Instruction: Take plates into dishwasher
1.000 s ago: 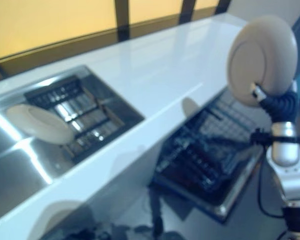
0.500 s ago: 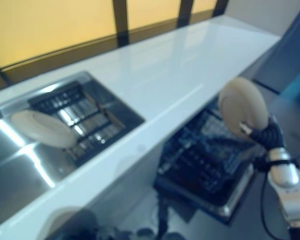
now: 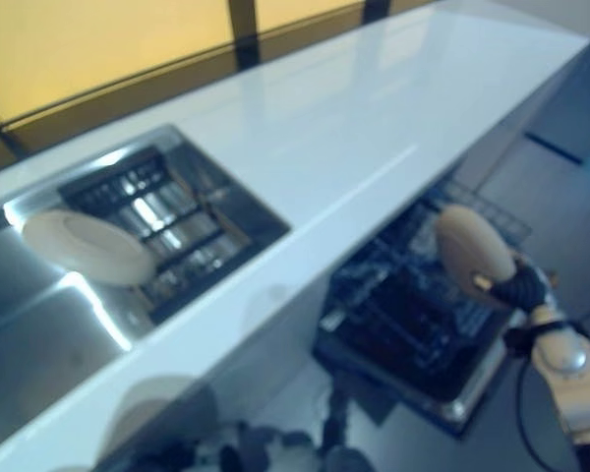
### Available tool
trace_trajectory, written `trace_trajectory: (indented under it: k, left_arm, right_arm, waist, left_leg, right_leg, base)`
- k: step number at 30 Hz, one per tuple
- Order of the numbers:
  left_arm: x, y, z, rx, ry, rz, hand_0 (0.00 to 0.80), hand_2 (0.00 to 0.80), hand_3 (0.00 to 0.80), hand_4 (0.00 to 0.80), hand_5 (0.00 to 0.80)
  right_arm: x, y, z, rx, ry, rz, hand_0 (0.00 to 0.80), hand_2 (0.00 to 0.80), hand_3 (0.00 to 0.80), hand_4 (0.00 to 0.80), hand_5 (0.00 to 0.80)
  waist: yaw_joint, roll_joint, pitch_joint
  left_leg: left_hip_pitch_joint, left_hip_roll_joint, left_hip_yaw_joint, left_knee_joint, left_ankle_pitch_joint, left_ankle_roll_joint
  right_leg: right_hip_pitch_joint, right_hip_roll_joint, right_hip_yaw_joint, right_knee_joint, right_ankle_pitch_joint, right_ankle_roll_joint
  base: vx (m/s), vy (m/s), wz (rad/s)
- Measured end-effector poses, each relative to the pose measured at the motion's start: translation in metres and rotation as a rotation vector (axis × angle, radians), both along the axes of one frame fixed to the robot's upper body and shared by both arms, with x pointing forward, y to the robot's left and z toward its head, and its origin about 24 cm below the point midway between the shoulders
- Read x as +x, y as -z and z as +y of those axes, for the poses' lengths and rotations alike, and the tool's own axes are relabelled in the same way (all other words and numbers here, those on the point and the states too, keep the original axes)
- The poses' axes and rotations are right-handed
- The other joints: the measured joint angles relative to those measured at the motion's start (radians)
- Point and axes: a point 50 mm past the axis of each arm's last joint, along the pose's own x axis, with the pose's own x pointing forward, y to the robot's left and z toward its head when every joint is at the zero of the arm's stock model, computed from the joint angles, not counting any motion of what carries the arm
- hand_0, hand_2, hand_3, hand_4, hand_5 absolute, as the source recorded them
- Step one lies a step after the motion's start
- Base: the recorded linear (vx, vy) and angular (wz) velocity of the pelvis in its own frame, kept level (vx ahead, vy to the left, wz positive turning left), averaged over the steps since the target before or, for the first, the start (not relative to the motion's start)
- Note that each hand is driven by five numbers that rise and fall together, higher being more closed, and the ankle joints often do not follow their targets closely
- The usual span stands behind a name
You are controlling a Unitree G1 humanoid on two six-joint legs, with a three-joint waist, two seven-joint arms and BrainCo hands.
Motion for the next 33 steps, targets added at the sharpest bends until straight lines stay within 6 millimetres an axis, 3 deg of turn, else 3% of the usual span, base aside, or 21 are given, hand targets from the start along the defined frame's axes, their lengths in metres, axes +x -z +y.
trace_trajectory:
  k: [8,16,33]
  left_arm:
    - [0.011,-0.003,-0.002,-0.01,0.013,-0.011,0.0,0.0,0.0,0.0,0.0]
    - [0.022,-0.008,-0.001,0.009,0.058,-0.031,0.0,0.0,0.0,0.0,0.0]
    - [0.028,-0.01,0.001,0.024,0.094,-0.02,0.0,0.0,0.0,0.0,0.0]
  right_arm:
    - [0.017,0.008,0.013,-0.016,-0.069,0.064,0.8,0.8,0.8,0.8,0.8]
    - [0.026,0.016,0.02,-0.042,-0.1,0.12,0.8,0.8,0.8,0.8,0.8]
    - [0.036,0.047,0.021,-0.073,-0.021,0.276,0.8,0.8,0.8,0.8,0.8]
  waist:
    - [0.011,0.012,0.023]
    - [0.062,0.001,0.031]
    - [0.071,0.001,0.04]
  left_leg:
    - [-0.013,-0.001,-0.027,0.001,0.008,0.001]
    - [-0.014,-0.001,-0.03,0.001,0.01,0.0]
    - [-0.014,-0.002,-0.052,0.001,0.014,0.001]
  right_leg:
    - [-0.001,0.0,-0.015,-0.001,-0.003,0.0]
    - [-0.001,0.0,-0.018,-0.001,-0.003,0.0]
    - [0.011,-0.001,-0.038,-0.001,-0.005,0.001]
  base:
    - [-0.014,-0.038,0.1]
    - [-0.018,-0.025,0.01]
    - [0.006,-0.006,0.03]
